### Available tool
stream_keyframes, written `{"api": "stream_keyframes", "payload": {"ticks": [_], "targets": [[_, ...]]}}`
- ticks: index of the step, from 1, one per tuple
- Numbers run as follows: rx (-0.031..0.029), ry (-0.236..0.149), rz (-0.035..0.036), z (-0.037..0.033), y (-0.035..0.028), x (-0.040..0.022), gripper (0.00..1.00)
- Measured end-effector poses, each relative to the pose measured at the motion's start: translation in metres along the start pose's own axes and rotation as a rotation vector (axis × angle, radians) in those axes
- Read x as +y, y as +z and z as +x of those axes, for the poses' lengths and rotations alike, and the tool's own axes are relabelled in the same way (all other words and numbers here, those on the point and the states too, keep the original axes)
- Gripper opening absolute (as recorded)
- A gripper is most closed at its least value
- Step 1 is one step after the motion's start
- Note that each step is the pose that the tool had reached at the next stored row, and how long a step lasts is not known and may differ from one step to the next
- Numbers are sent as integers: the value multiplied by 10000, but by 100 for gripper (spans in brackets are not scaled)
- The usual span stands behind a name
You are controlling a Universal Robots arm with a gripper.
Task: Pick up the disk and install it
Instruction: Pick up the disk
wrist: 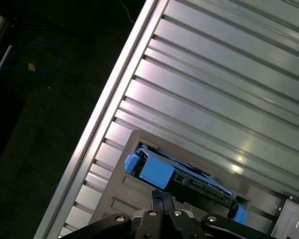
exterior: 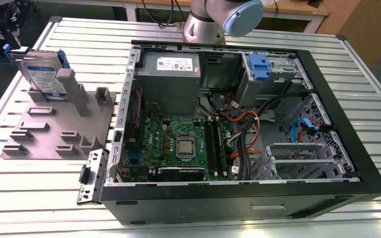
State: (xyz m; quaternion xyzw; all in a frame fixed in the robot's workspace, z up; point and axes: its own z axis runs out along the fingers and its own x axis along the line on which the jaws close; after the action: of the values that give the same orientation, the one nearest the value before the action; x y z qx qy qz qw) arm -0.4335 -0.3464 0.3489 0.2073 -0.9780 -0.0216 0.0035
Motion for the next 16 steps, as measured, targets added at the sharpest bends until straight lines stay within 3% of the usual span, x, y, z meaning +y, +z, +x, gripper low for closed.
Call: {"api": "stream_keyframes", "payload": {"ticks": [16], "targets": [[7, -160, 0, 0, 0, 0, 11]]}}
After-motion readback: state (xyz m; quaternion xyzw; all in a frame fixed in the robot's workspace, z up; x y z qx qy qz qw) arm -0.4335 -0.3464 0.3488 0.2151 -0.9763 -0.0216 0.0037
